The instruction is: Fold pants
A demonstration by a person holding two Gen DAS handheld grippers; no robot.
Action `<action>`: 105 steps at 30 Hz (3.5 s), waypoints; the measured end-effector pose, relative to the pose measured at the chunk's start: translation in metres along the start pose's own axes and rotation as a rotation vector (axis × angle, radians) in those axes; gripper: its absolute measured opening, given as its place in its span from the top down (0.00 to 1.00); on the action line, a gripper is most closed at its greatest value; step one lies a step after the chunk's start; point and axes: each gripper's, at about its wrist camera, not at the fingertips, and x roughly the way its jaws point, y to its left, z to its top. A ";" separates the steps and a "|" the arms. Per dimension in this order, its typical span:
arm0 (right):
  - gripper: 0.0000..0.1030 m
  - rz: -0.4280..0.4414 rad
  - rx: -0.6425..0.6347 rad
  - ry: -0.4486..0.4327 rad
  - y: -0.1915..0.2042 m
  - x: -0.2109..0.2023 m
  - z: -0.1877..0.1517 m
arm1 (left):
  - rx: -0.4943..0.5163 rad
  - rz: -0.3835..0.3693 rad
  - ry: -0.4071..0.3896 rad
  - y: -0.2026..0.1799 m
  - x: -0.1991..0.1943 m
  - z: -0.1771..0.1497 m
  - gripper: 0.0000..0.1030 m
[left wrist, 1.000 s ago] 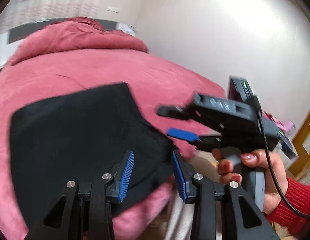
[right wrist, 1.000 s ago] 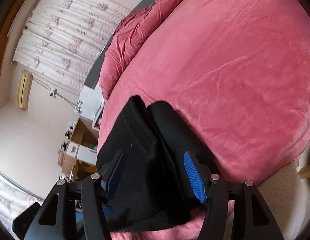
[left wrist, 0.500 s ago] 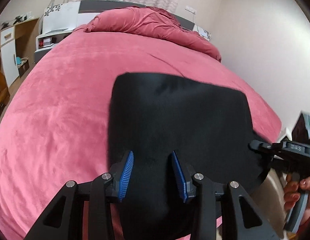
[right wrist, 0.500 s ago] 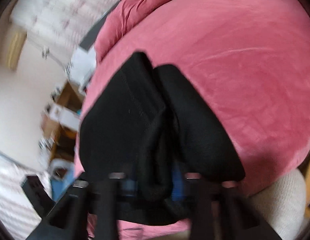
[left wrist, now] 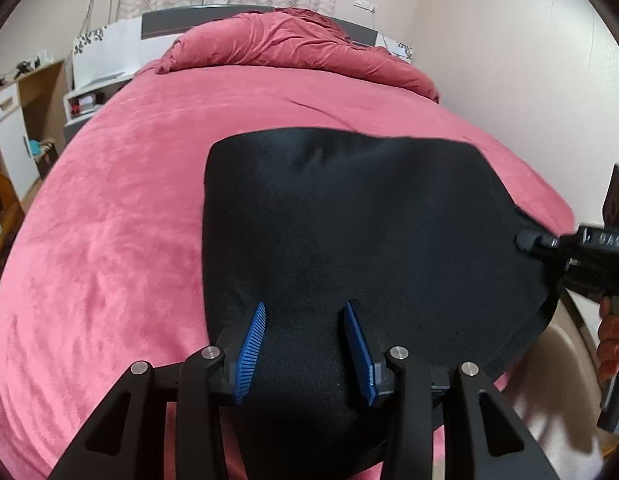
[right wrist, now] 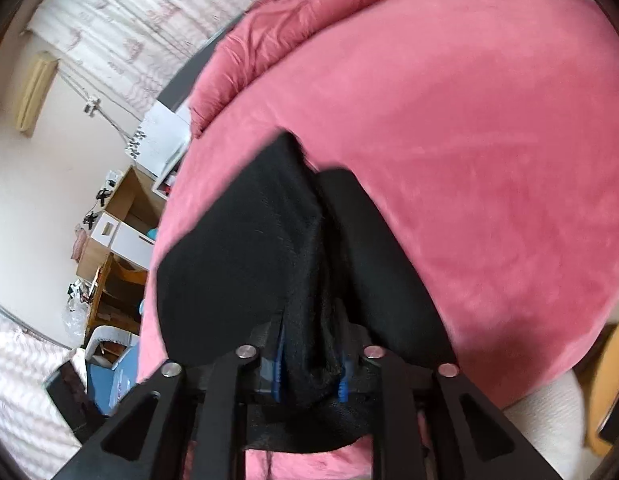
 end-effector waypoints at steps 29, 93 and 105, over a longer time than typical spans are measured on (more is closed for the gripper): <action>1.00 -0.175 -0.381 -0.045 0.069 0.088 0.066 | 0.011 0.023 0.049 -0.002 0.066 0.078 0.61; 0.65 -0.195 -0.317 0.022 0.044 -0.013 -0.027 | -0.199 -0.089 0.095 0.055 -0.029 -0.029 0.41; 0.29 -0.213 -0.272 -0.044 0.034 -0.040 -0.009 | -0.328 -0.212 0.136 0.090 -0.011 -0.009 0.32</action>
